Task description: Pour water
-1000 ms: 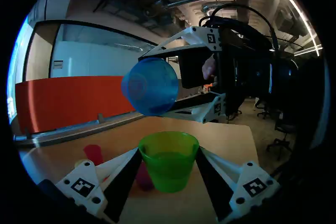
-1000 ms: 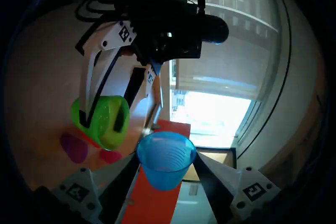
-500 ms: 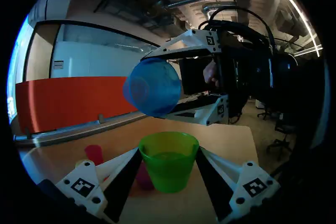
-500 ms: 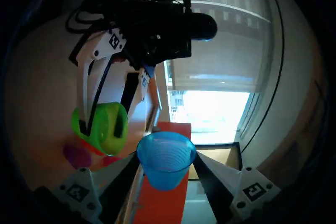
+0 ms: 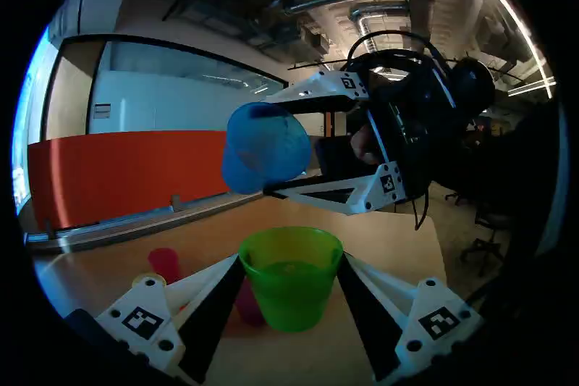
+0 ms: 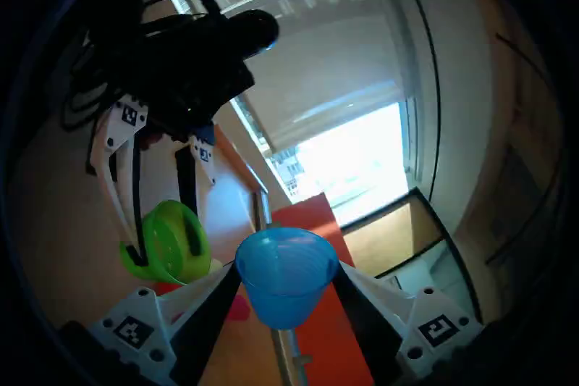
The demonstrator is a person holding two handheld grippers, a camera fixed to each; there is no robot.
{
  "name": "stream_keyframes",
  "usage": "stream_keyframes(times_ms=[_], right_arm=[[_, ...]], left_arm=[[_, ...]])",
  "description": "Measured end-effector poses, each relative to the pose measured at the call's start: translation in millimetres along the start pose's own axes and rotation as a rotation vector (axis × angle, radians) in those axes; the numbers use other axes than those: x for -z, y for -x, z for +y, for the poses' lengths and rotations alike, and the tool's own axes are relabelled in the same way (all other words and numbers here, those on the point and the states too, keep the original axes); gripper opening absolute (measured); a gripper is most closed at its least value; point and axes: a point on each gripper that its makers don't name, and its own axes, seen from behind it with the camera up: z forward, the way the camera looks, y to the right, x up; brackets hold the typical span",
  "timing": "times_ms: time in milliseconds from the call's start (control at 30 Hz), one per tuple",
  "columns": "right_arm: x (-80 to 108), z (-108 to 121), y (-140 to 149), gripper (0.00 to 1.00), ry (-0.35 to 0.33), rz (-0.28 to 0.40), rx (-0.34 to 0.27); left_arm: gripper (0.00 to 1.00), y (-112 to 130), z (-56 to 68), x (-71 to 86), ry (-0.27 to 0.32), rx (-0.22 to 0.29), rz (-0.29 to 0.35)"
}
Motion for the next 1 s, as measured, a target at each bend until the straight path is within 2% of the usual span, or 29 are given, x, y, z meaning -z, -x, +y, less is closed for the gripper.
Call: stream_keyframes(times_ms=[300, 500, 700, 1000], right_arm=[[7.0, -10.9, 12.2, 0.91, 0.025, 0.001, -0.403], [8.4, -15.3, 25.2, 0.91, 0.015, -0.018, -0.623], [9.9, -22.5, 37.6, 0.91, 0.003, -0.056, -0.775], [10.6, -32.3, 54.6, 0.91, 0.004, -0.123, -0.896]], left_arm=[[0.86, 0.1, -4.4, 2.5, -0.012, -0.005, -0.005], [0.86, 0.1, -7.5, 5.5, -0.018, -0.006, -0.006], [0.86, -0.5, -11.9, 8.7, -0.031, -0.009, -0.009], [0.86, -0.1, -18.3, 11.9, -0.046, -0.017, -0.015]])
